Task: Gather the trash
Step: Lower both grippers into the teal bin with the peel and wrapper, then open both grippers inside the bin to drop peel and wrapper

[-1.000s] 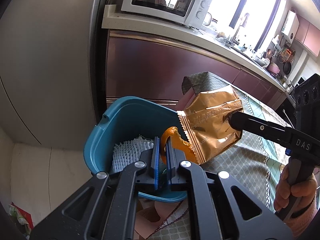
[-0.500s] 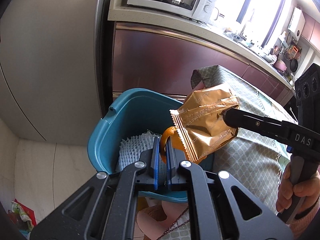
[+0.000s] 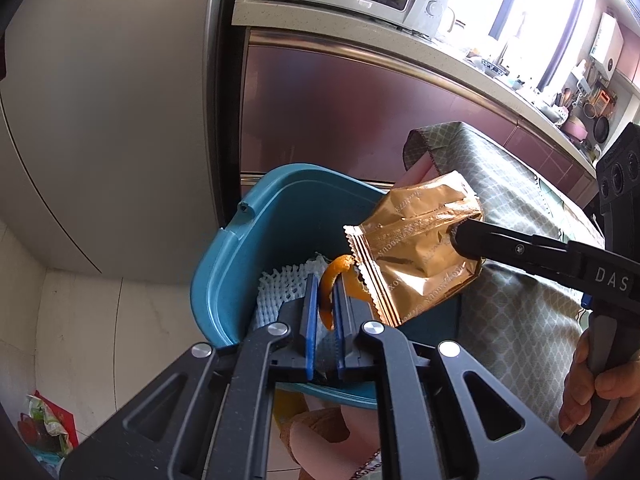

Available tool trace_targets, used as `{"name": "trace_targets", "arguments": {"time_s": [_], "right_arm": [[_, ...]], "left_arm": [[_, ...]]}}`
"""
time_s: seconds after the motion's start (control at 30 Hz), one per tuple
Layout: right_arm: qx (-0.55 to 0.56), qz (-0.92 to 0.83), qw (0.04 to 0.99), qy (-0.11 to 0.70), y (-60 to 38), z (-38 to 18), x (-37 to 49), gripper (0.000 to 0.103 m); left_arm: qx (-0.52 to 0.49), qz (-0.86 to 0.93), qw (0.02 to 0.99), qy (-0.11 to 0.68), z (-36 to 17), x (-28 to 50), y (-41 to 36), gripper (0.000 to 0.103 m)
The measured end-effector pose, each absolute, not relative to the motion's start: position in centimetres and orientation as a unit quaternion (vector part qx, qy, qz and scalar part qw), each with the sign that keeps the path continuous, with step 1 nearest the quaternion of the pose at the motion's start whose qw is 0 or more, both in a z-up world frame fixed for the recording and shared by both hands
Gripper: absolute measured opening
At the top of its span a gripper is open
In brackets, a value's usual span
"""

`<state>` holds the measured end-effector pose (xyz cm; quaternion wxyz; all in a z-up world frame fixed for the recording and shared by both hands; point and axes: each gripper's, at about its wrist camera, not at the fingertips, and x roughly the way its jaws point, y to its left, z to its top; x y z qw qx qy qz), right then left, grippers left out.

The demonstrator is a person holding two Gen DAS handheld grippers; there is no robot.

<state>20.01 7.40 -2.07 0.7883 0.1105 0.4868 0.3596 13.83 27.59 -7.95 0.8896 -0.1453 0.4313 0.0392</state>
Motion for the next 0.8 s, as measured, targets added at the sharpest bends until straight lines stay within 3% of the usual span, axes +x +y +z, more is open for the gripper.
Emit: {"name": "trace_targets", "arguments": {"time_s": [0.57,0.8], "right_arm": [[0.094,0.345,0.793,0.492,8.5,-2.8,19.8,0.048],[0.092,0.348,0.797,0.485,7.6,-2.7,18.9,0.049]], "left_arm": [[-0.151,0.036,0.879,0.450,-10.1,15.2,27.8,0.015],[-0.149,0.028,0.887,0.435,-9.3,14.1,27.8,0.025]]}}
